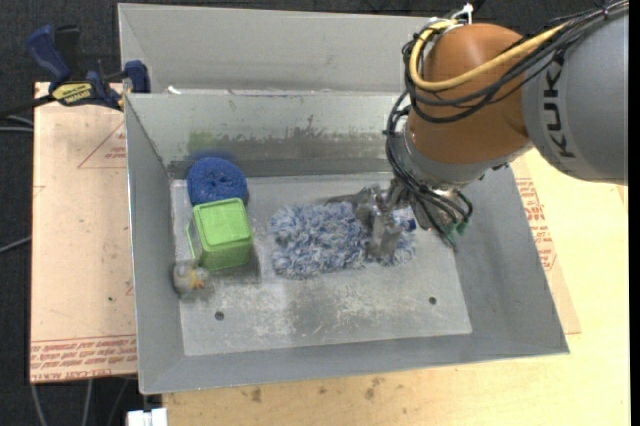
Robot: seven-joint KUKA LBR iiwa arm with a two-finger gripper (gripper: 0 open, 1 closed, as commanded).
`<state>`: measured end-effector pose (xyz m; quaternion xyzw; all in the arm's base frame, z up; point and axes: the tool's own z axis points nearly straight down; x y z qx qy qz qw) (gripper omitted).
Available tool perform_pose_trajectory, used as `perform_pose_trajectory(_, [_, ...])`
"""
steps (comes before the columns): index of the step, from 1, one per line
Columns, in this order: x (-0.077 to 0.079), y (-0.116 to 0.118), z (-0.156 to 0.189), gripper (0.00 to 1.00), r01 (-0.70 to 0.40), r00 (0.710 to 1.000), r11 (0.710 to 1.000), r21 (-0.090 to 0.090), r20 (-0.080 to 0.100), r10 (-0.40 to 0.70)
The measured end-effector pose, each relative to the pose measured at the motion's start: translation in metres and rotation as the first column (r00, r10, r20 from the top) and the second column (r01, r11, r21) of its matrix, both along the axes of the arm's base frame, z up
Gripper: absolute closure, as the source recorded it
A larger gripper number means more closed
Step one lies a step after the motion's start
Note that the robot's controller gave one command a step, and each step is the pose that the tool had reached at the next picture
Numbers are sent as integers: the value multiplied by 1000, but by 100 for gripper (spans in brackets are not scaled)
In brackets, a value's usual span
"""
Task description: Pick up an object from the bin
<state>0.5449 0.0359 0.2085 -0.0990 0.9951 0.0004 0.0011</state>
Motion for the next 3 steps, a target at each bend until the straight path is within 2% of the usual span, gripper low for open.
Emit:
perform_pose_trajectory(1, [-19,-60,-37,100,161,987,987,0,-2,-161])
perform_pose_trajectory(2, [-19,-60,-37,100,161,987,987,0,-2,-161])
perform_pose_trajectory(3, [0,-66,123,100,144,990,990,0,7,-144])
